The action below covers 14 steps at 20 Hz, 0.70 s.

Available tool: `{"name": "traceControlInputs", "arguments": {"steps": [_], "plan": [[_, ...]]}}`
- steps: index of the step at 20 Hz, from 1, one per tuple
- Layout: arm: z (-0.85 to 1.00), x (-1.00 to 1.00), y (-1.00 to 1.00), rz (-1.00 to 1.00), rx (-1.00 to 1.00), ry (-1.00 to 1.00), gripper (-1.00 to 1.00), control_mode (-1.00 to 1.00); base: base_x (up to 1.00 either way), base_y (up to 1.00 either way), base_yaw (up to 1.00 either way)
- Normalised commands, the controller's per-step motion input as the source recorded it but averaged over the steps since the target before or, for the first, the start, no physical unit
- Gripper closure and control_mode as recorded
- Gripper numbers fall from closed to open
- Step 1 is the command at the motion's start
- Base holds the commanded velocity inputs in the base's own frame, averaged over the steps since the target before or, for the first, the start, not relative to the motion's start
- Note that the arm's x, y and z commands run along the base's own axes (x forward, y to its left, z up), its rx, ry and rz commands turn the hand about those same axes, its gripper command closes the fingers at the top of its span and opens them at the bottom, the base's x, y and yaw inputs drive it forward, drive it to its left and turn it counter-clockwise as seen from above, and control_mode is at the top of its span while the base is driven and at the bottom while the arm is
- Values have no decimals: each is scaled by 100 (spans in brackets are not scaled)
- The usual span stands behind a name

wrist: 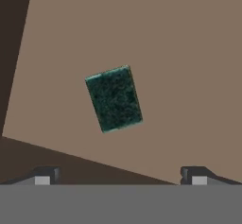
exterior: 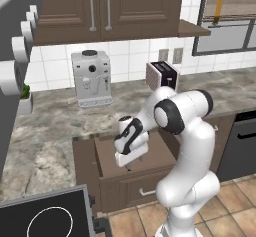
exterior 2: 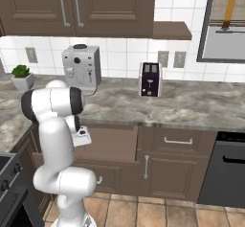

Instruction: Restock the sink supplies by placing the sponge and soap dispenser on the counter and next to the sink. Make sure the soap dispenser is upright.

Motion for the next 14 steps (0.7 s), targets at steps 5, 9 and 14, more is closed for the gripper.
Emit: {"name": "traceControlInputs", "arguments": {"steps": [5,9,14], "plan": [[-36,21,2,8,0,0,-100,-100,0,0,0],[-23,10,0,9,0,0,-100,-100,0,0,0],[-19,4,2,9,0,0,-100,-100,0,0,0]]}}
